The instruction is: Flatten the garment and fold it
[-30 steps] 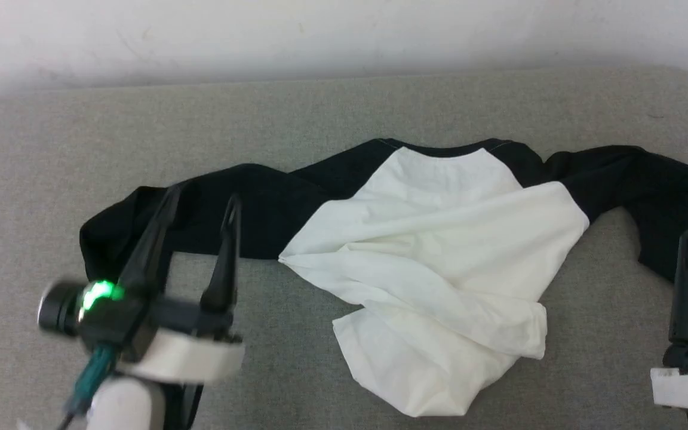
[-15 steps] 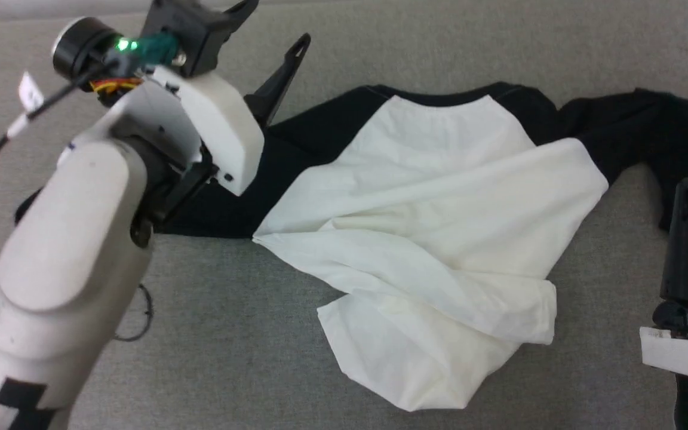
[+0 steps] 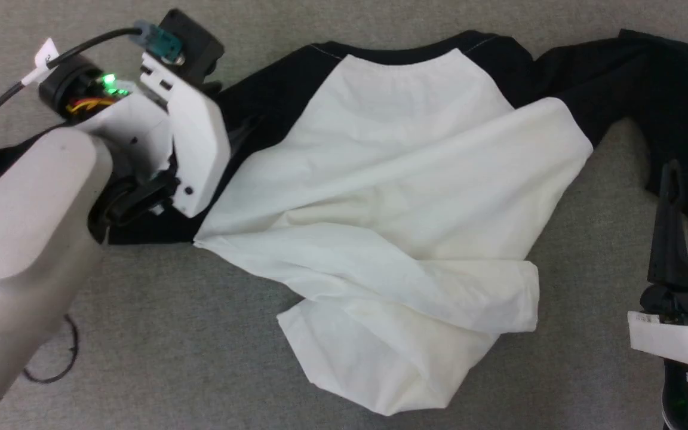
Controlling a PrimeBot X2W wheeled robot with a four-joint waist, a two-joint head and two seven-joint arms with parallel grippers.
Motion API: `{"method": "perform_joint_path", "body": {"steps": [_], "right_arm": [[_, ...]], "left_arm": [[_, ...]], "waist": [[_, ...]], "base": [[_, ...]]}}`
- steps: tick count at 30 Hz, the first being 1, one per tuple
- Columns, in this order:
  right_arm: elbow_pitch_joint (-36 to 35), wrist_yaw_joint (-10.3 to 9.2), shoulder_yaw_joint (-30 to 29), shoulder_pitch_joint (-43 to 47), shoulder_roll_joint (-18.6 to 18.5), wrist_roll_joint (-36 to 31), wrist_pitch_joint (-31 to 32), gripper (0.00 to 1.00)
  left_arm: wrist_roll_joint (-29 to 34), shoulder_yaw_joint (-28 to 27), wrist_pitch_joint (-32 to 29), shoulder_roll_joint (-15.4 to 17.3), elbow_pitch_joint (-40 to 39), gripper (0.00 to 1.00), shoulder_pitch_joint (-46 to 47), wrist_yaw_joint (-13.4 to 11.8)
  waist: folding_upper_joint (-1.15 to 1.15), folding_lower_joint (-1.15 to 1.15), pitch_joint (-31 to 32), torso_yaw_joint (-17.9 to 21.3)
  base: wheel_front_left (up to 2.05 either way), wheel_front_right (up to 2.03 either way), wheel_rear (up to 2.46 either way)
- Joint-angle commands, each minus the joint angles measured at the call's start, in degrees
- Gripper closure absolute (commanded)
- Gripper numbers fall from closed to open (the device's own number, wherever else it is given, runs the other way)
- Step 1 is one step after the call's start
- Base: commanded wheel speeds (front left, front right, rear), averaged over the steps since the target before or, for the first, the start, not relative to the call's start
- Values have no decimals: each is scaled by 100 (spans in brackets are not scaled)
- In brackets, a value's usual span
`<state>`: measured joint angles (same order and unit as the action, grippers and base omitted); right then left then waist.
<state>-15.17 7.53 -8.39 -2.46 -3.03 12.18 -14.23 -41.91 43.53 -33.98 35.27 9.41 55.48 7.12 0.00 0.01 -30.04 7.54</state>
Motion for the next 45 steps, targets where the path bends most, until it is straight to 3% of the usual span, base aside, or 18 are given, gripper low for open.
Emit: {"method": "perform_joint_path", "body": {"steps": [1, 7, 8, 9, 15, 24, 28, 36, 39, 45], "right_arm": [[12, -4, 23, -116, 15, 29, -50, 0], [3, -4, 47, -199, 15, 21, -62, 0], [3, -4, 39, -203, 15, 17, -63, 0], [3, -4, 27, -205, 15, 13, -64, 0], [10, -4, -57, -185, 15, -47, -65, 0], [11, -4, -7, -5, 15, -151, 55, 0], [-32, -4, -1, 109, 15, -248, 189, 0], [-245, -4, 181, 182, 15, -555, 643, 0], [-369, -4, 567, -34, -2, -737, 1050, 0], [-354, -4, 1480, -1531, -929, -306, 2475, 0]], "left_arm": [[-41, 122, -109, 134, 137, 0, 56, 36], [-222, 458, -345, 341, 530, 0, -32, 36], [-347, 506, -464, 329, 586, 47, -94, 36], [-511, 557, -622, 313, 619, 100, -161, 36], [-1290, 409, -916, 193, 516, 100, -357, 11], [-1504, -61, 333, -75, 258, 100, -779, -76], [-1387, -137, 821, 99, -95, 100, -1194, -141], [-1349, -335, 1334, 671, -635, 100, -2101, -524], [-1422, -392, 1487, 764, -894, 100, -2377, -603], [-1447, -425, 1603, 654, -1350, 100, -2343, -609]], "waist": [[0, -1, -217, 192], [0, -1, -298, 241], [0, -1, -297, 240], [0, -1, -290, 236], [0, -1, -99, 134], [0, -1, 753, -105], [0, -1, 1117, -274], [0, -1, 1378, -604], [0, -1, 1388, -733], [0, -1, 1159, -900]], "base": [[0, 0, 0], [0, 0, 0], [0, 0, 0], [0, 0, 0], [0, 0, 0], [0, 0, 0], [0, 0, 0], [0, 0, 0], [0, 0, 0], [0, 0, 0]]}}
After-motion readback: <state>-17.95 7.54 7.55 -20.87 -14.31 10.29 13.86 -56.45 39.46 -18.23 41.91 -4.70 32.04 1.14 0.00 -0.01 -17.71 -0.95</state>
